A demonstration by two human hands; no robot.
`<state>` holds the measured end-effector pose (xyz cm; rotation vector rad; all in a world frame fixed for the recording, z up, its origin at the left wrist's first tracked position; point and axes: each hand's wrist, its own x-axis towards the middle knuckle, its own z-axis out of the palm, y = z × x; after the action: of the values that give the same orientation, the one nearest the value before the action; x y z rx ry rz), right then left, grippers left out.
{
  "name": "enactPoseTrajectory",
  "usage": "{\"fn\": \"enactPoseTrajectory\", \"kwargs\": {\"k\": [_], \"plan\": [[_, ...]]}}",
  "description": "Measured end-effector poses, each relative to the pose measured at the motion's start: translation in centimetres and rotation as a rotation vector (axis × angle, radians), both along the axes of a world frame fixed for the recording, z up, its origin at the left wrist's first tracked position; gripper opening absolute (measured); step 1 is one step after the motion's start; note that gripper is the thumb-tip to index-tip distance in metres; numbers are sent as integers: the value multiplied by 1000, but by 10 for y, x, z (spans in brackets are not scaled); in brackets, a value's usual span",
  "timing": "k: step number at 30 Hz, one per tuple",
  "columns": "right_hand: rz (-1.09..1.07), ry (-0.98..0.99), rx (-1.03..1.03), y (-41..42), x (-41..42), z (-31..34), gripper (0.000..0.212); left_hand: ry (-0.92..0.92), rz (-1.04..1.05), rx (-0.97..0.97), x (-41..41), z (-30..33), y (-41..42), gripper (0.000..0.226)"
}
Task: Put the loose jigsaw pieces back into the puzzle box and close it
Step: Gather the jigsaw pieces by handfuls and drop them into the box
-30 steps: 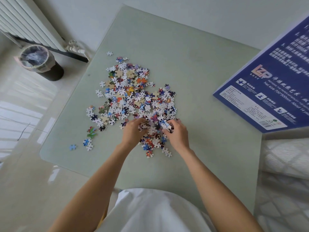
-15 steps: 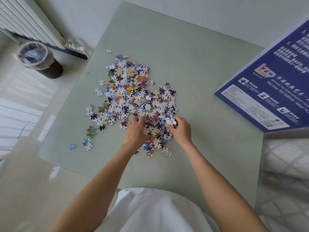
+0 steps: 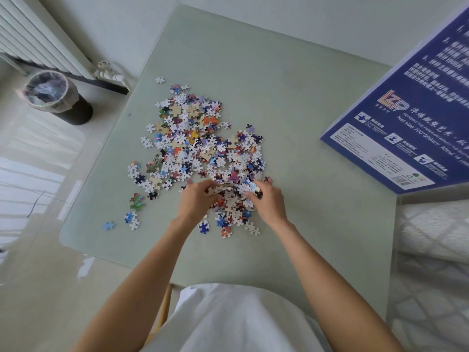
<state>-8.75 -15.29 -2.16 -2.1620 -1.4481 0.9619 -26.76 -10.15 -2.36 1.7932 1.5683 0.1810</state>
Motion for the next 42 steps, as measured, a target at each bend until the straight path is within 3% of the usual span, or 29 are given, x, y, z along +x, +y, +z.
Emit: {"fn": "enactPoseTrajectory", "kwargs": {"k": [10, 16, 22, 27, 31, 34, 38, 42], "plan": [[67, -72, 51, -14, 18, 19, 37, -35, 26, 225, -10, 32, -2, 26], [44, -68, 87, -35, 50, 46, 31, -129, -65, 228, 25, 69, -6, 27], [-35, -45, 305, -48, 117, 149, 23, -318, -158, 227, 91, 110, 7, 28], [-128, -167, 557, -44, 191, 263, 35, -422, -307, 307, 166, 157, 26, 23], [-214, -254, 710, -29, 244, 325, 31, -518, -426, 437, 225, 213, 42, 21], [-281, -417, 697, -12, 280, 337, 34, -647, -467, 528, 261, 258, 54, 21], [-199, -496, 634, 1, 308, 321, 32, -763, -487, 685, 304, 304, 71, 21], [-163, -473, 592, 4, 322, 297, 30, -726, -623, 896, 339, 317, 83, 21]]}}
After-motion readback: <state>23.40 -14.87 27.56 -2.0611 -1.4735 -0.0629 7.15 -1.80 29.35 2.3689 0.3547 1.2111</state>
